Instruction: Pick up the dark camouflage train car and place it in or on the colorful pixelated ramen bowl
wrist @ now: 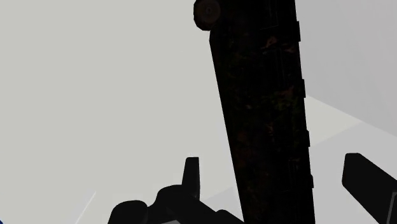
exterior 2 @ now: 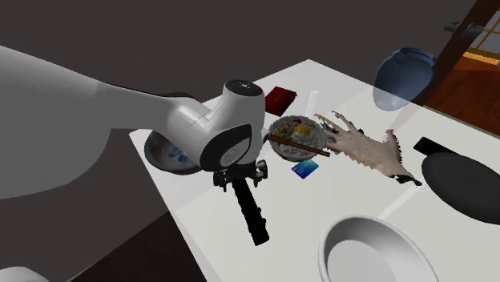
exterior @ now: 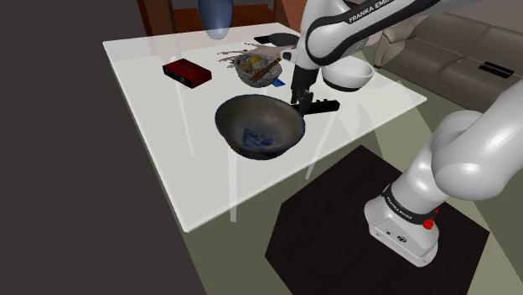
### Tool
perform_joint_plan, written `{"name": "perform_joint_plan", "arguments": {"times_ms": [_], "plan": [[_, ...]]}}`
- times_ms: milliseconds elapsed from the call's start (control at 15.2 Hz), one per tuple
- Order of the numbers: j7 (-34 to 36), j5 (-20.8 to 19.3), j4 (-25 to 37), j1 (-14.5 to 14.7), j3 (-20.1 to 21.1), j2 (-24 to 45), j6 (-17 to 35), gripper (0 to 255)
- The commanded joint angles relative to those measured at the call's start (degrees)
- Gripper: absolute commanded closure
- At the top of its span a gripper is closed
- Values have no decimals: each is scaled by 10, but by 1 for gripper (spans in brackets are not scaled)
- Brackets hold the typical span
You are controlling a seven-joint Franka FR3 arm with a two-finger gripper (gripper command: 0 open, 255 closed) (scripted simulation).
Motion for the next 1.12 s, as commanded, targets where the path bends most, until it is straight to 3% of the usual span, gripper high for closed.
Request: {"name": "perform_joint_plan", "arguments": {"times_ms": [0, 396, 462, 1056], "plan": [[0, 1, -1, 1, 0, 3, 3, 0], [0, 1, -1, 0, 0, 3, 3, 0], [0, 1, -1, 0, 0, 3, 3, 255], [0, 1, -1, 0, 0, 3, 3, 255]]}}
